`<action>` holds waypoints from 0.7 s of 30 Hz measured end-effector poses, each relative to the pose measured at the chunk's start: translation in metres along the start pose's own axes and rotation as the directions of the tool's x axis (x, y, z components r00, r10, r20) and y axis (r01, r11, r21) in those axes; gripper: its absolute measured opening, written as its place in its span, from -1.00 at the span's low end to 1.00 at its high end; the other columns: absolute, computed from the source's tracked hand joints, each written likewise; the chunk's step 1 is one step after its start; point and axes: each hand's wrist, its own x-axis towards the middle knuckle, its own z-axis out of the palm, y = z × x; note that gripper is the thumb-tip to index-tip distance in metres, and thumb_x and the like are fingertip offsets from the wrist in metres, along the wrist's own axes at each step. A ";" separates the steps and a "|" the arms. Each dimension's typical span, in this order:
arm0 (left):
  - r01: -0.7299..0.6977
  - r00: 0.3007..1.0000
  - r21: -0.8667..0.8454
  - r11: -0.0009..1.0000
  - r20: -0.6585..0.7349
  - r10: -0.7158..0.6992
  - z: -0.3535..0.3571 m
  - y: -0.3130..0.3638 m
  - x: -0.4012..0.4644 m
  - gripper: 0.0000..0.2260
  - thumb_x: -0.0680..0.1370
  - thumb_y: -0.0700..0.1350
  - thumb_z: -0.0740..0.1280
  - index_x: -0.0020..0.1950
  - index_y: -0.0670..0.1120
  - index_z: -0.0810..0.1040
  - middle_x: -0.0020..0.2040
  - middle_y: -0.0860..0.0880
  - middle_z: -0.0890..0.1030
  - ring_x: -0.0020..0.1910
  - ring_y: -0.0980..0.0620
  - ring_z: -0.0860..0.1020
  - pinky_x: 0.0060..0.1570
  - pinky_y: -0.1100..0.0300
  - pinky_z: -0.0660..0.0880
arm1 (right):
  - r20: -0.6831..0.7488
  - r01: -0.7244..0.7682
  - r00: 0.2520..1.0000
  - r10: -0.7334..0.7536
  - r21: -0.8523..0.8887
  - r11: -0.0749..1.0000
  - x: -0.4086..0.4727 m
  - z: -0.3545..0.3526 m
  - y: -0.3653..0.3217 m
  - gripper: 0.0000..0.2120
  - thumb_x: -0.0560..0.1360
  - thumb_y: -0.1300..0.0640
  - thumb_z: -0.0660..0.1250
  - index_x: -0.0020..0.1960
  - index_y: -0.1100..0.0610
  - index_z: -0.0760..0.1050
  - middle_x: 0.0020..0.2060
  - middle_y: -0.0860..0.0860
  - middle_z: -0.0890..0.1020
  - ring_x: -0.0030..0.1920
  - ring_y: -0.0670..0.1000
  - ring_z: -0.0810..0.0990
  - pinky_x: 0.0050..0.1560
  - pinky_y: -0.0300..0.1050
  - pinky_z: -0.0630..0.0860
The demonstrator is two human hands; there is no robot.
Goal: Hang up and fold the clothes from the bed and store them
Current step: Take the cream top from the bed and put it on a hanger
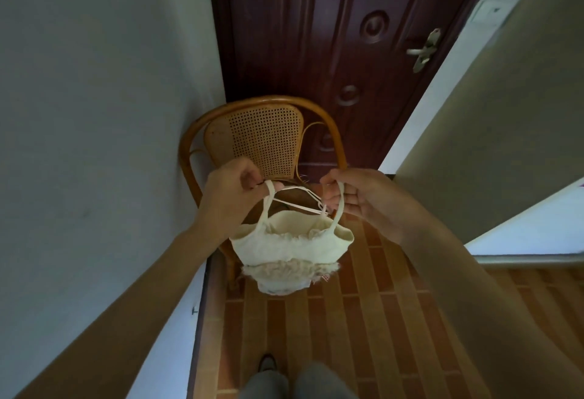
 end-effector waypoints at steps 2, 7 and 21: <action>0.050 0.999 -0.015 0.999 -0.002 -0.050 -0.001 -0.005 0.005 -0.64 0.41 0.08 0.52 -0.40 -0.08 0.46 -0.44 -0.04 0.52 -0.39 -0.05 0.50 -0.25 0.00 0.49 | 0.045 0.013 0.999 -0.012 -0.029 0.999 0.007 0.006 0.000 -0.73 0.62 0.03 0.24 0.01 0.19 0.62 -0.20 0.05 0.70 -0.12 -0.02 0.69 0.04 -0.17 0.55; 0.309 0.948 -0.432 0.848 0.216 -0.235 -0.003 -0.007 0.012 -0.82 0.48 0.00 0.43 -0.26 -0.05 0.72 -0.24 -0.09 0.71 -0.19 0.05 0.68 -0.12 0.18 0.59 | 0.172 0.061 0.984 -0.039 -0.128 0.990 0.021 0.020 -0.010 -0.60 0.58 -0.12 0.20 0.07 0.15 0.65 -0.05 0.09 0.72 0.01 0.00 0.70 0.08 -0.21 0.55; 0.624 0.781 -0.632 0.459 0.487 -0.391 0.010 -0.027 0.015 -0.74 0.63 -0.36 0.06 0.10 -0.34 0.54 -0.11 -0.22 0.63 -0.25 0.08 0.65 -0.25 0.35 0.58 | 0.279 0.023 0.958 0.066 -0.302 0.953 0.082 0.061 0.003 -0.58 0.64 -0.06 0.17 0.21 0.25 0.59 -0.02 0.15 0.72 0.02 0.04 0.70 0.09 -0.23 0.59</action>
